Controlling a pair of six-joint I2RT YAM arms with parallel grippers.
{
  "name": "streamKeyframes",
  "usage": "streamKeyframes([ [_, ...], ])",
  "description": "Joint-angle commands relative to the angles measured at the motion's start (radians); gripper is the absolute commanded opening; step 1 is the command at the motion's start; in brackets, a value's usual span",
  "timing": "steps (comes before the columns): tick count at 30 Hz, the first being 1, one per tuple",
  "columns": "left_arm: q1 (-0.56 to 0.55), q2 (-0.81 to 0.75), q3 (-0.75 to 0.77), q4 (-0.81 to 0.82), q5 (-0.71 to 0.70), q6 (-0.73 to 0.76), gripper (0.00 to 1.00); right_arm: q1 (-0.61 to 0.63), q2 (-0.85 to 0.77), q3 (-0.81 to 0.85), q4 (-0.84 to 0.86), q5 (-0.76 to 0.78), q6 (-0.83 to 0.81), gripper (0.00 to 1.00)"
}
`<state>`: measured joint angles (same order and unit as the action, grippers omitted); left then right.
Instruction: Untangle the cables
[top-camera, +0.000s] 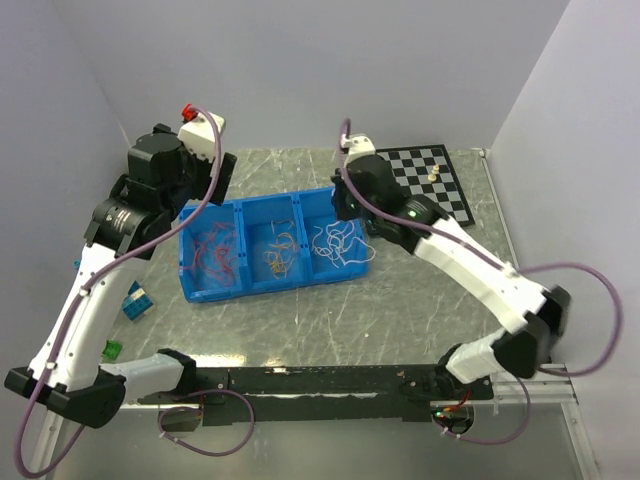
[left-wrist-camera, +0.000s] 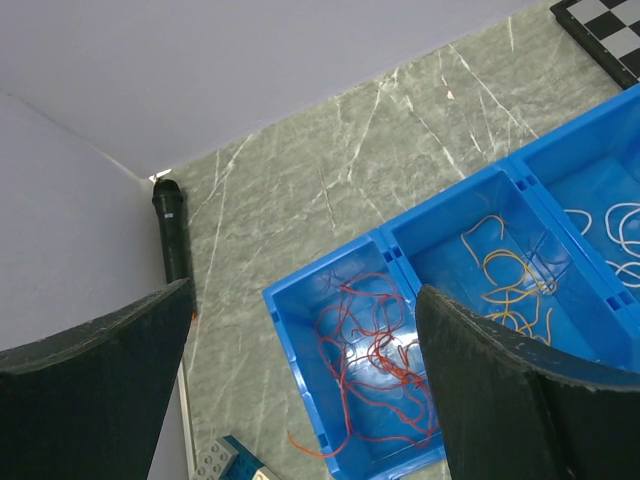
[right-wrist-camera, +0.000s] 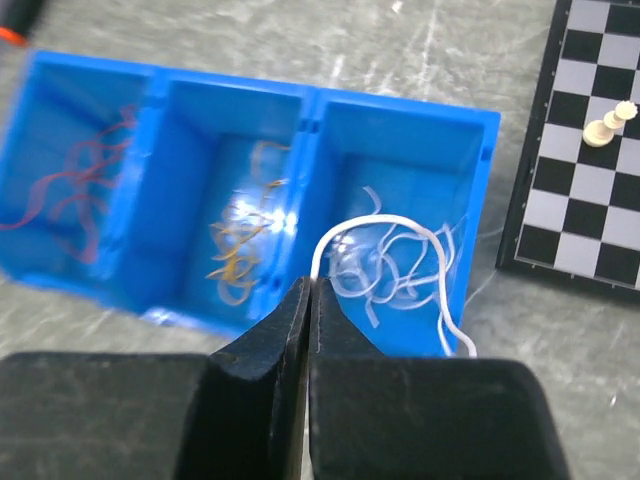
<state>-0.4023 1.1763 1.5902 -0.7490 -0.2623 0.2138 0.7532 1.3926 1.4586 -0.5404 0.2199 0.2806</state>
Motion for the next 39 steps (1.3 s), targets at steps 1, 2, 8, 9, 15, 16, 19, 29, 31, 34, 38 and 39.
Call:
streamKeyframes([
  [1,0.005,-0.044,-0.016,0.014,0.017,-0.031,0.97,-0.046,0.121,0.097,0.065,0.018,-0.061,0.0],
  [2,0.005,-0.049,-0.018,0.014,0.017,-0.031,0.97,-0.049,0.144,0.106,0.065,0.035,-0.061,0.0],
  [8,0.008,-0.073,-0.033,0.037,0.009,-0.025,0.97,-0.051,0.227,0.14,0.102,0.021,-0.05,0.0],
  [9,0.008,-0.075,-0.033,0.036,0.011,-0.028,0.97,-0.049,0.241,0.17,0.094,0.015,-0.052,0.0],
  [15,0.008,-0.066,-0.032,0.036,0.023,-0.045,0.97,-0.029,0.278,0.373,0.042,0.039,-0.1,0.0],
  [16,0.008,-0.066,-0.033,0.037,0.023,-0.048,0.97,-0.031,0.282,0.387,0.036,0.039,-0.101,0.0],
  [19,0.008,-0.07,-0.038,0.046,0.02,-0.047,0.97,-0.031,0.287,0.391,0.037,0.039,-0.103,0.0],
  [29,0.011,-0.056,-0.024,0.046,0.018,-0.053,0.97,-0.026,0.419,0.762,-0.041,0.044,-0.159,0.0],
  [31,0.011,-0.063,-0.035,0.051,0.017,-0.053,0.97,-0.026,0.398,0.769,-0.012,0.045,-0.161,0.0],
  [34,0.014,-0.079,-0.058,0.06,0.015,-0.045,0.97,-0.026,0.375,0.714,-0.018,0.045,-0.133,0.0],
  [38,0.016,-0.09,-0.078,0.068,0.02,-0.047,0.97,-0.026,0.281,0.44,0.083,0.042,-0.095,0.0],
  [39,0.019,-0.09,-0.079,0.069,0.021,-0.047,0.97,-0.026,0.266,0.424,0.109,0.039,-0.1,0.0],
])
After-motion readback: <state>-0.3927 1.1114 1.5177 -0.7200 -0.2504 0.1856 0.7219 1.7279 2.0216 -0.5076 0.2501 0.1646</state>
